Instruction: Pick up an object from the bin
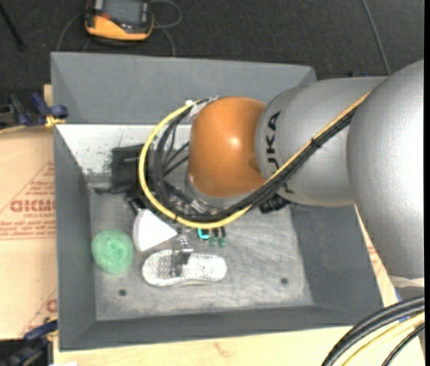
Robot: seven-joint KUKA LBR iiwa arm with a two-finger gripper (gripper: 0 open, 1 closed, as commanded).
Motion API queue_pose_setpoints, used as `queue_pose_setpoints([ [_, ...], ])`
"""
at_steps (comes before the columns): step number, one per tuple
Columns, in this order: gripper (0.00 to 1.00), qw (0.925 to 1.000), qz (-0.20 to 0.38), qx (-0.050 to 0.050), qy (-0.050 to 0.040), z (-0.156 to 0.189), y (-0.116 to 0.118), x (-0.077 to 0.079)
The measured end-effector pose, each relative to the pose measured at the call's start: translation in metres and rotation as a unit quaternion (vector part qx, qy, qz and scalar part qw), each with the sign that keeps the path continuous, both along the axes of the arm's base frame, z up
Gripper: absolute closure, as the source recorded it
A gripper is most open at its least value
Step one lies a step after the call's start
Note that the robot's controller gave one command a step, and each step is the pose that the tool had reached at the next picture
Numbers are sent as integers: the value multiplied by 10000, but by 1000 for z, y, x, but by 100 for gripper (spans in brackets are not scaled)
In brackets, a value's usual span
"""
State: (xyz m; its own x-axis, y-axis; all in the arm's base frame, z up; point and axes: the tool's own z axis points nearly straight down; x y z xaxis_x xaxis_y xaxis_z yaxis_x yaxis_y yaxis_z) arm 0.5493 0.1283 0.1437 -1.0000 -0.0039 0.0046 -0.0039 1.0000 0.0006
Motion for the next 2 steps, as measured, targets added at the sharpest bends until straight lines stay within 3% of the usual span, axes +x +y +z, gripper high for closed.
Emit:
queue_pose_setpoints([
  [1,0,10000,-16,6,-37,4,0,2],
  [2,100,9998,209,8,28,-64,4,7],
])
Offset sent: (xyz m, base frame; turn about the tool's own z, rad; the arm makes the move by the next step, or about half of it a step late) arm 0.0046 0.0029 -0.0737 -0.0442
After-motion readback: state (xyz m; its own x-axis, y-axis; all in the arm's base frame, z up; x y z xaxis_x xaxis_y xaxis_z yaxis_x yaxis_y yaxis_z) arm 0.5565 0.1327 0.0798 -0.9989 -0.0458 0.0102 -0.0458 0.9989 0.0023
